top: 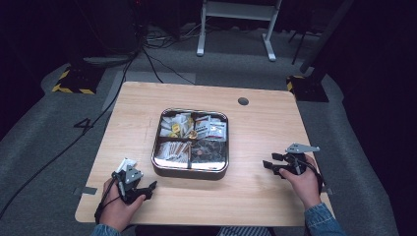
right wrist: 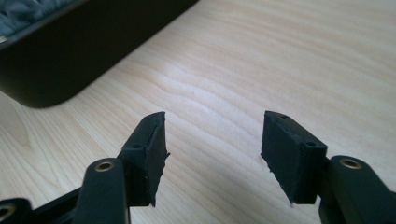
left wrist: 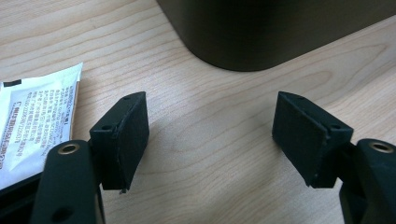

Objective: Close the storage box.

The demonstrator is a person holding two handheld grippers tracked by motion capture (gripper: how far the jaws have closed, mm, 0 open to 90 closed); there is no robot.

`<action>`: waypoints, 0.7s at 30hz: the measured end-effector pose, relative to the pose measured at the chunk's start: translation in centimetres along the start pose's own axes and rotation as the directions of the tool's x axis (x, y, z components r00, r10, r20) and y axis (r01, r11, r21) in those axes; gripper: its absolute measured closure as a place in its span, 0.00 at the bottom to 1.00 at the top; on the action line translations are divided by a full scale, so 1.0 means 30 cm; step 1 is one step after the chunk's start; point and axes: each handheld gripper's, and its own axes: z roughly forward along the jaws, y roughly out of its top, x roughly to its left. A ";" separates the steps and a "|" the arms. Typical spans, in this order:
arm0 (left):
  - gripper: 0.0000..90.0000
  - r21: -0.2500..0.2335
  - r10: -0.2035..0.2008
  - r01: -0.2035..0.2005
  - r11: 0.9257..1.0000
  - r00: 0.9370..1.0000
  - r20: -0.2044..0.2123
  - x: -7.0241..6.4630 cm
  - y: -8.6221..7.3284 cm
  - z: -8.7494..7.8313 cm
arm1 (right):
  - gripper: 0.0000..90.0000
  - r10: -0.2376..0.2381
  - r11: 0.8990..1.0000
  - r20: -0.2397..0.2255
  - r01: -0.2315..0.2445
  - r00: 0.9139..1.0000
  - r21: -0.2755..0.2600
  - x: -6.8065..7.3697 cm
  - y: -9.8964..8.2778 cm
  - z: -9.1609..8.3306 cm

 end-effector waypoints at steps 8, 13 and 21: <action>0.31 0.000 0.000 0.000 1.000 1.000 0.000 0.000 0.000 0.000 | 0.44 -0.028 0.999 0.022 0.028 0.999 0.044 0.000 -0.049 0.032; 0.31 0.000 0.000 0.000 1.000 1.000 0.000 0.000 0.000 0.000 | 0.42 -0.061 0.997 0.036 0.059 0.997 0.047 0.010 -0.059 0.038; 0.31 0.000 0.000 0.000 1.000 1.000 0.000 0.000 0.000 0.000 | 0.34 -0.080 0.996 0.058 0.078 0.995 0.047 0.020 -0.072 0.049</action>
